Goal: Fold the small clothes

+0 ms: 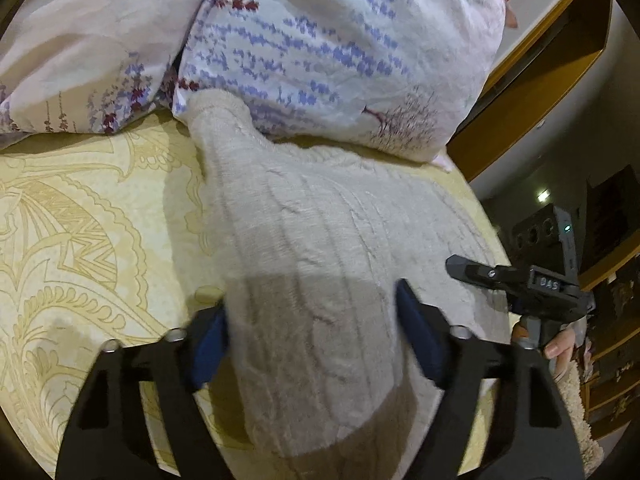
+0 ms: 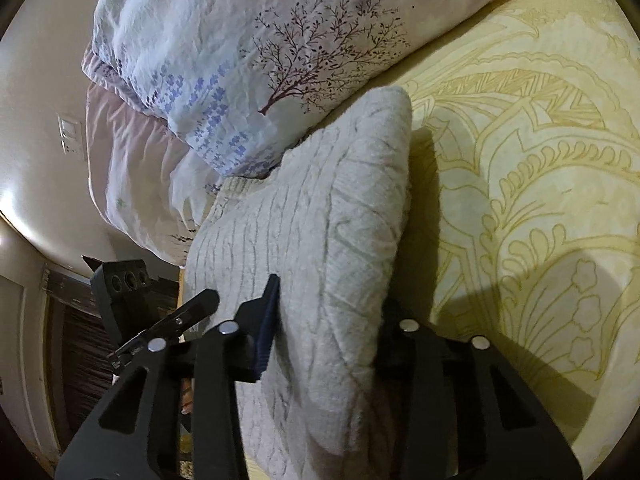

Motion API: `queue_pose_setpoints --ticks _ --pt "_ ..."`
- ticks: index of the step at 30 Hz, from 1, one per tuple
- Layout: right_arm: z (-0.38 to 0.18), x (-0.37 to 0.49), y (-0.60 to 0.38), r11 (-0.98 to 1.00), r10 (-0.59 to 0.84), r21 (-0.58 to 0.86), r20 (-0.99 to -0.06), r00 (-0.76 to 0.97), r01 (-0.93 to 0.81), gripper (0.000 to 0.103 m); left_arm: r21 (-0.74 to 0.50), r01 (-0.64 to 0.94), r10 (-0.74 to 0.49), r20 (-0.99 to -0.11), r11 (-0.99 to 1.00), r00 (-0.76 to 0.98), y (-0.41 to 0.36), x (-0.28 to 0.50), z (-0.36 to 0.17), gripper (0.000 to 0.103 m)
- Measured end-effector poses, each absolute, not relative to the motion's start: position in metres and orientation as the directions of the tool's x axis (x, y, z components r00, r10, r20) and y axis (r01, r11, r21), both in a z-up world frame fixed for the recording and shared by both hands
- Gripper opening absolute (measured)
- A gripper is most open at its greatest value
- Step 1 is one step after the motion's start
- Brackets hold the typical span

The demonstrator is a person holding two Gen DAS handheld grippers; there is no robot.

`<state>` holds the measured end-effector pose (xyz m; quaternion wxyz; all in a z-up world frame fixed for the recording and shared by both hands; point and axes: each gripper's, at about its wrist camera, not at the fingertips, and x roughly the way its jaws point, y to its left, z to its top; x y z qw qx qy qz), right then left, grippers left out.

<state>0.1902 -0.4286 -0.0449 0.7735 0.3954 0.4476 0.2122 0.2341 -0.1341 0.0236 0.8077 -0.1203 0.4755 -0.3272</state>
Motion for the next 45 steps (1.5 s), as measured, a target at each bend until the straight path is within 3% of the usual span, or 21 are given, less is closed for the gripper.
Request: queue_pose_setpoints --ticks 4,6,16,19,23,26,29,31,33,37,41,45 --pt "-0.028 0.185 -0.422 0.587 0.685 0.809 -0.494 0.536 -0.005 0.031 -0.565 0.410 -0.693 -0.648 0.716 0.317 -0.118 0.234 0.028 0.052" --pt "-0.013 0.182 -0.410 0.603 0.684 0.797 -0.486 0.545 -0.045 0.029 -0.583 0.409 -0.708 -0.632 0.702 0.315 -0.107 0.231 0.032 0.050" --pt "0.015 0.192 -0.301 0.685 0.692 0.689 -0.510 0.511 -0.239 0.027 -0.535 0.355 -0.642 -0.629 0.766 0.439 0.007 0.200 0.058 0.052" --pt "-0.008 0.202 -0.273 0.750 0.625 0.637 -0.594 0.506 -0.180 0.027 -0.497 0.293 -0.576 -0.686 0.817 0.444 0.026 0.210 0.037 0.056" --pt "-0.024 0.206 -0.273 0.776 0.575 0.623 -0.634 0.517 -0.100 0.044 -0.527 0.256 -0.582 -0.672 0.810 0.458 0.035 0.220 0.017 0.069" --pt "-0.013 0.194 -0.283 0.828 0.497 0.555 -0.663 0.560 -0.079 0.056 -0.475 0.268 -0.543 -0.675 0.838 0.500 0.033 0.217 0.029 0.071" --pt "0.009 0.172 -0.295 0.869 0.401 0.490 -0.617 0.677 -0.068 0.056 -0.386 0.284 -0.476 -0.635 0.878 0.608 0.035 0.197 0.056 0.072" --pt "0.021 0.158 -0.298 0.873 0.395 0.477 -0.567 0.723 -0.102 0.055 -0.363 0.310 -0.475 -0.598 0.879 0.646 0.036 0.183 0.066 0.072" --pt "0.027 0.151 -0.288 0.862 0.454 0.471 -0.548 0.702 -0.190 0.047 -0.364 0.370 -0.518 -0.565 0.855 0.642 0.026 0.167 0.075 0.072" --pt "0.017 0.155 -0.255 0.874 0.477 0.407 -0.608 0.635 -0.266 0.034 -0.360 0.435 -0.563 -0.585 0.825 0.584 0.004 0.160 0.069 0.073" --pt "-0.006 0.164 -0.241 0.925 0.378 0.305 -0.712 0.591 -0.224 0.031 -0.283 0.434 -0.507 -0.628 0.855 0.590 -0.014 0.167 0.055 0.073" --pt "-0.012 0.166 -0.240 0.929 0.367 0.305 -0.707 0.605 -0.208 0.031 -0.235 0.414 -0.459 -0.650 0.879 0.605 -0.022 0.171 0.043 0.073"
